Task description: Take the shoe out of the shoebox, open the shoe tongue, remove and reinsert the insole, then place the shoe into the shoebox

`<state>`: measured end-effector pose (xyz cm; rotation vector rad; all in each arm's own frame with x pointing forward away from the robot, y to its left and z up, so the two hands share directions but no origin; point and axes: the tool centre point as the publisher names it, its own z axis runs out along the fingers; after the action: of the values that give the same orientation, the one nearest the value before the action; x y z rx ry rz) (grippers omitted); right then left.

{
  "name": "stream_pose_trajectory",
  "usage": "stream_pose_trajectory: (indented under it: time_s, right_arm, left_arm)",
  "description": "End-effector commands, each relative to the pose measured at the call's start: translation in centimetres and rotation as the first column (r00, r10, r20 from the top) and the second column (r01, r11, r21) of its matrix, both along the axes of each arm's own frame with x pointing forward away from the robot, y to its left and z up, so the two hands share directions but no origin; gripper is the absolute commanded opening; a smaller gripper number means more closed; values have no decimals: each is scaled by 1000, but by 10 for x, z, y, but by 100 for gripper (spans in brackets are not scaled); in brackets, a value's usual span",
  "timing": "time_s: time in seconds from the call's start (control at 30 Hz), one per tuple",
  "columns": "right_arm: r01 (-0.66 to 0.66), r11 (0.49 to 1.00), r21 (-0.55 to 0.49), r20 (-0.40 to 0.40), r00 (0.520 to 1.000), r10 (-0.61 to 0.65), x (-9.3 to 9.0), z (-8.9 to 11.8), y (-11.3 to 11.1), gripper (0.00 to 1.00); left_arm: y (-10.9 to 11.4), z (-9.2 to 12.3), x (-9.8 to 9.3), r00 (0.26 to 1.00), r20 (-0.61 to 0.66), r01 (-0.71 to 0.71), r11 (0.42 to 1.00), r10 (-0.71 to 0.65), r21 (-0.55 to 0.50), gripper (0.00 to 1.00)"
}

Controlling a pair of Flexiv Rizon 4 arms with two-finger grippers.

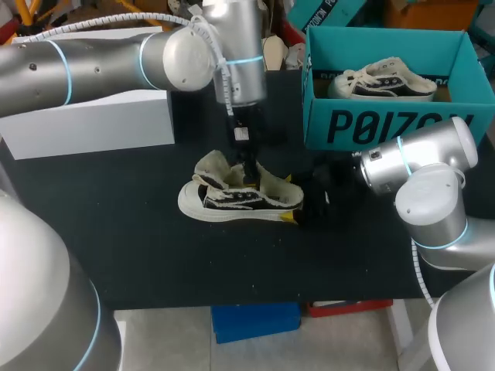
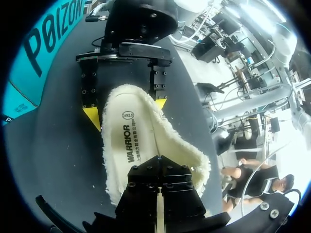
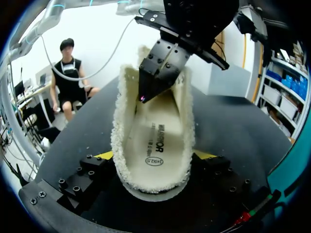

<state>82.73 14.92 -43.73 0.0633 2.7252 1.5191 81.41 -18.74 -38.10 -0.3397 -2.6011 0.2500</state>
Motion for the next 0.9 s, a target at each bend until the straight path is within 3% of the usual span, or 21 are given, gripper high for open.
stream_pose_trajectory:
  time_s: [0.03,0.57,0.9]
  right_arm:
    - [0,1000,-1,-1,1000,0,0,-3,0,0]
    - [0,1000,-1,-1,1000,0,0,-3,0,0]
    - [0,1000,-1,-1,1000,0,0,-3,0,0]
  left_arm:
    - [-7,-8,-4,1000,12,2,1000,-3,16,0]
    - [-7,-29,-20,998,67,-4,996,-2,87,0]
    - [-2,-38,-19,994,107,-25,993,13,118,0]
